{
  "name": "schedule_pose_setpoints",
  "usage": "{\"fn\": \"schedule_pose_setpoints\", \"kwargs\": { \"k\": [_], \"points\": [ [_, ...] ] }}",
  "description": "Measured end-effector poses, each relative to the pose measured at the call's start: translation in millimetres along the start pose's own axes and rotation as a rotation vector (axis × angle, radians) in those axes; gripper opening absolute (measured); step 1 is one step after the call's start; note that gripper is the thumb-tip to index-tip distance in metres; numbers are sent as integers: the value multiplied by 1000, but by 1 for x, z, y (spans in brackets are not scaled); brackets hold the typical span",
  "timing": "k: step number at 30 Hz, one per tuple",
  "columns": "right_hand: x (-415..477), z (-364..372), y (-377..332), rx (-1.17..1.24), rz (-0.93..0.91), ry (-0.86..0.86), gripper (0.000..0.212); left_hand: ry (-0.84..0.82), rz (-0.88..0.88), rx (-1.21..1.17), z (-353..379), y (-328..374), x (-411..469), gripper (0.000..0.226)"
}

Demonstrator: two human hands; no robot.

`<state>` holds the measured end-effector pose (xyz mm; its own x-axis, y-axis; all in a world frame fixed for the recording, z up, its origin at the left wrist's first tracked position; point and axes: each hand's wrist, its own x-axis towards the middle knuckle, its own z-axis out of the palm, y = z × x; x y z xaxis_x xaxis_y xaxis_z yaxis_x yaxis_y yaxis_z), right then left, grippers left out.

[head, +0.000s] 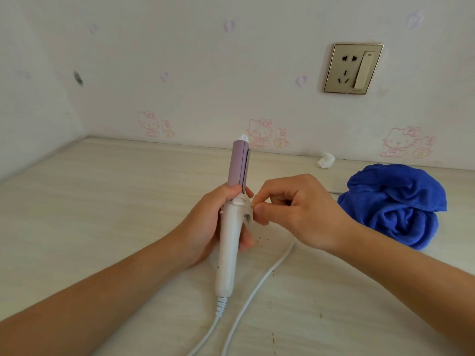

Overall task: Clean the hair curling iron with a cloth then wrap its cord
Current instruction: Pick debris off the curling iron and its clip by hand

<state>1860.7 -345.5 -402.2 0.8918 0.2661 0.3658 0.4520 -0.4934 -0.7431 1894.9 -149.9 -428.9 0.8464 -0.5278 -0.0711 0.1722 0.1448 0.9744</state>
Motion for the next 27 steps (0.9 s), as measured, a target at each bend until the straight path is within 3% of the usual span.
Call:
{"fn": "schedule_pose_setpoints", "kwargs": {
  "k": [3,7,11,15,20,24,27],
  "points": [
    [1,-3,2,6,-12,-14,15,1,-3,140,-2,-1,0,51],
    [-5,5,0,28,-53,-142,13,76,17,143,0,-4,-1,48],
    [-1,5,6,-16,-33,10,15,87,14,15,0,-5,2,48],
    [-5,7,-1,-27,-56,-161,18,-5,-12,-190,-1,-1,1,54],
    [2,-1,3,-90,-13,25,19,-9,-16,-153,-1,1,2,51],
    [-4,5,-5,-98,-67,-174,17,0,-16,-189,-1,-1,2,40],
    [1,3,-1,-120,-40,-19,19,-1,-10,-174,-4,-2,4,40]
  ]
}}
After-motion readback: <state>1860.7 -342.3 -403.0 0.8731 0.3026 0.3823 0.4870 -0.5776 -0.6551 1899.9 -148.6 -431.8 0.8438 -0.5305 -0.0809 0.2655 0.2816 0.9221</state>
